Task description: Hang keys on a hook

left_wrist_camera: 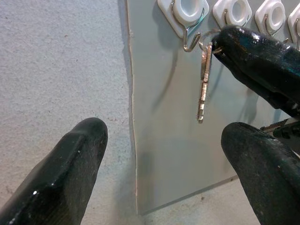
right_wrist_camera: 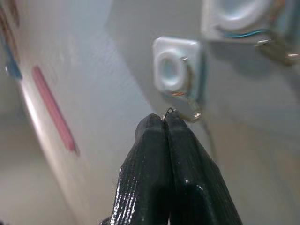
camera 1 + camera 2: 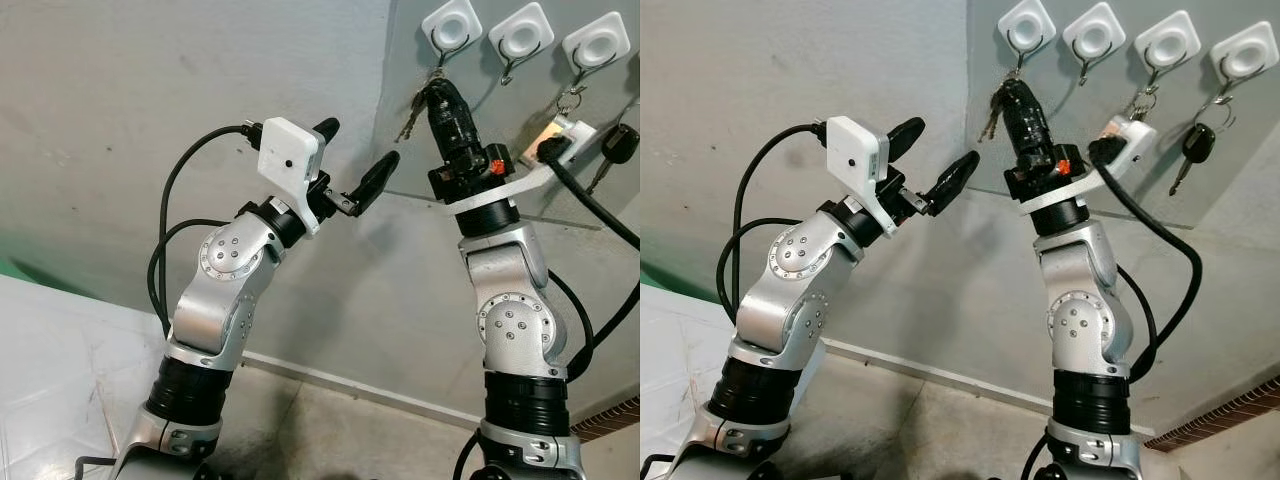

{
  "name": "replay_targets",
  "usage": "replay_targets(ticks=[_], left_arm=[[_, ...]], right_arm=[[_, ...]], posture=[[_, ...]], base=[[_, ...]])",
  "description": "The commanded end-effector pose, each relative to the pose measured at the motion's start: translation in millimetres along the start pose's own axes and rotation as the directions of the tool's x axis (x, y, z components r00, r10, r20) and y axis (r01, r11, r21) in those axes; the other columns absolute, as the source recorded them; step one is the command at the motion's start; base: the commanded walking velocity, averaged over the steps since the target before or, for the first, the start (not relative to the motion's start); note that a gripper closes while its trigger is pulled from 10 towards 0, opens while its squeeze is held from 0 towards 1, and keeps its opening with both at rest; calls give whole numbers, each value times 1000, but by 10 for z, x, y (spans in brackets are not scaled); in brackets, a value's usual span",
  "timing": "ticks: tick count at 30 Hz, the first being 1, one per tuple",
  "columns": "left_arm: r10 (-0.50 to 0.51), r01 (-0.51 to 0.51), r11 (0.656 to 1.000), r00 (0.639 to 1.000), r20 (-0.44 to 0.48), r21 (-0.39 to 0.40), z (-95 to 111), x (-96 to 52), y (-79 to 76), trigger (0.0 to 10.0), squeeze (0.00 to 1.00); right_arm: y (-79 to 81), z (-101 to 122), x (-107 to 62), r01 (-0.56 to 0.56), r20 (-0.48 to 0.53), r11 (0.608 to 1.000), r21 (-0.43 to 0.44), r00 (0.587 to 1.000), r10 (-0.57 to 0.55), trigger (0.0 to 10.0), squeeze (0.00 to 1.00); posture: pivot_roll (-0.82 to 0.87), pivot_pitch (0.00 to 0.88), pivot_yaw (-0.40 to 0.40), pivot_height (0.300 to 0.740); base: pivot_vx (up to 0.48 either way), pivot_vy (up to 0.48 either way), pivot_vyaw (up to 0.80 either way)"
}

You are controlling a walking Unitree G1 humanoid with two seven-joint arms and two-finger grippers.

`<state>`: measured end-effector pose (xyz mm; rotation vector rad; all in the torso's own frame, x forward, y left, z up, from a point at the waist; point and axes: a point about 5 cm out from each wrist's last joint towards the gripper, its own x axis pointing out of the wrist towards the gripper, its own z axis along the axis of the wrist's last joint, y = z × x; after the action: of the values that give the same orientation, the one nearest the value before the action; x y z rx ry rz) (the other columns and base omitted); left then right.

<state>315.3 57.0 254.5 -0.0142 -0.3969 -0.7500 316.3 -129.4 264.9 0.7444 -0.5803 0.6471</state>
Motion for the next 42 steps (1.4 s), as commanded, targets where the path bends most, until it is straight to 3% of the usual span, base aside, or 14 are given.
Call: replay_targets(ticks=[1,3,7,20,42], left_arm=[[-17,17,1000,1000,18,15,71,29,-21,10000,0],[-14,14,1000,1000,18,17,72,25,-16,10000,0],[-12,11,1000,1000,19,17,74,22,-14,10000,0],[-9,9,1000,1000,20,17,72,20,-15,10000,0],[-8,7,1000,1000,19,15,68,13,-26,10000,0]], right_arm=[[0,21,7,7,22,998,55,1000,-9,10000,0],[-24,22,4,20,36,994,111,999,-24,10000,0],[-48,21,0,32,41,989,142,998,-38,10000,0],[133,-75,-4,-104,-50,987,126,992,111,10000,0],[90,52,179,-103,16,988,118,995,102,10000,0]], posture=[[148,106,35,740],[151,107,34,740],[152,107,32,740],[150,107,32,740],[152,112,28,740]], base=[[0,0,0],[0,0,0],[0,0,0],[0,0,0],[0,0,0]])
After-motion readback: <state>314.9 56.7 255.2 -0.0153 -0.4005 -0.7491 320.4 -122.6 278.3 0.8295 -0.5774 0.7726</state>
